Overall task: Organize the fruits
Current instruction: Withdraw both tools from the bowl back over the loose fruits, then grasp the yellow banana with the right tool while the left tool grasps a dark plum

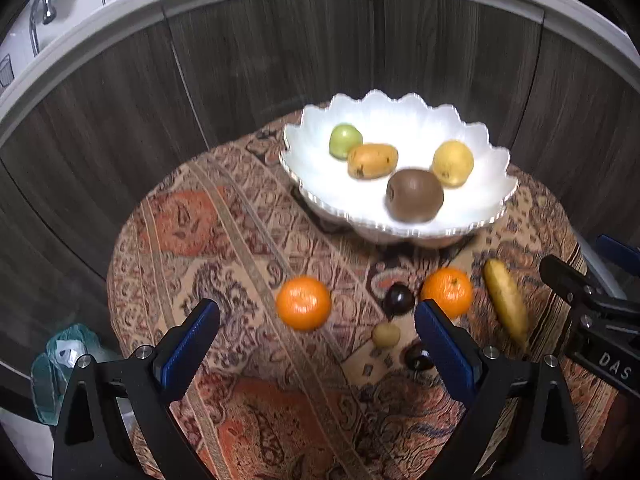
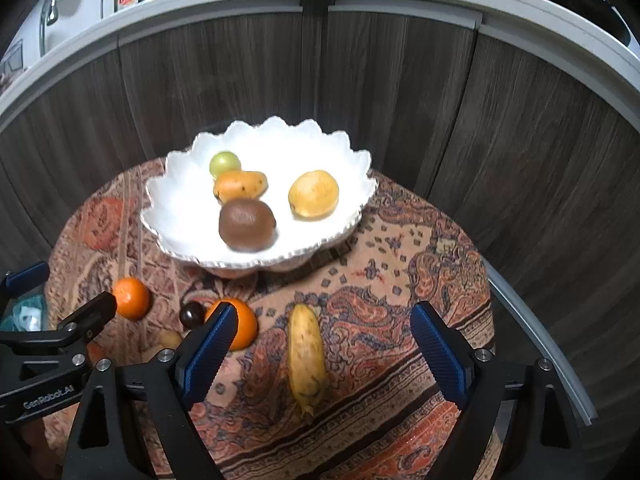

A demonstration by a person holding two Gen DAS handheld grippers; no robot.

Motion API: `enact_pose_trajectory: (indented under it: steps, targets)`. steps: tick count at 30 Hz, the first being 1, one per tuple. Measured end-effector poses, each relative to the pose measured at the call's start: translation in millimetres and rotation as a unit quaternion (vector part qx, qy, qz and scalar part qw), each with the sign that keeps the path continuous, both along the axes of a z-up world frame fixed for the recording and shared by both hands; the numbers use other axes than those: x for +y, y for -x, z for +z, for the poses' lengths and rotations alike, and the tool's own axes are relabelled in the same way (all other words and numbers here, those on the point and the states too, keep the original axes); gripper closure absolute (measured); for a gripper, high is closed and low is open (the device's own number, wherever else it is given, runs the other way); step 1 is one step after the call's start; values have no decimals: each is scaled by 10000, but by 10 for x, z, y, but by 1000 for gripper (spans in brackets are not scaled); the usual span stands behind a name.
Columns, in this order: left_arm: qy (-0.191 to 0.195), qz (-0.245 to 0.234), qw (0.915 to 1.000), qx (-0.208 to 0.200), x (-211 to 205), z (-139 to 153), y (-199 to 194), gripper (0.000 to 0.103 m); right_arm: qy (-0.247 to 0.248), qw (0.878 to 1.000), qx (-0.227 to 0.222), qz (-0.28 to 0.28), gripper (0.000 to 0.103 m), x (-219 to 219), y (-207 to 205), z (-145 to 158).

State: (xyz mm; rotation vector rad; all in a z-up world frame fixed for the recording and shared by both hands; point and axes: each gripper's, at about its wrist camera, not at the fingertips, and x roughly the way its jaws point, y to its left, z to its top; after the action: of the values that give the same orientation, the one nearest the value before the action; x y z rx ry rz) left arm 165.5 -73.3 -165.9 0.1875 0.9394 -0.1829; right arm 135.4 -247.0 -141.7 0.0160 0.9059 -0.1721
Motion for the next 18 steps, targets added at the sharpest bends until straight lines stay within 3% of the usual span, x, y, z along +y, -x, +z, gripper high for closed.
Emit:
enact_pose_trajectory:
  steps: [18]
  targets:
    - [-75, 206, 9995, 216, 39, -448, 43, 4, -286, 9974, 660, 99, 41, 3, -112, -744]
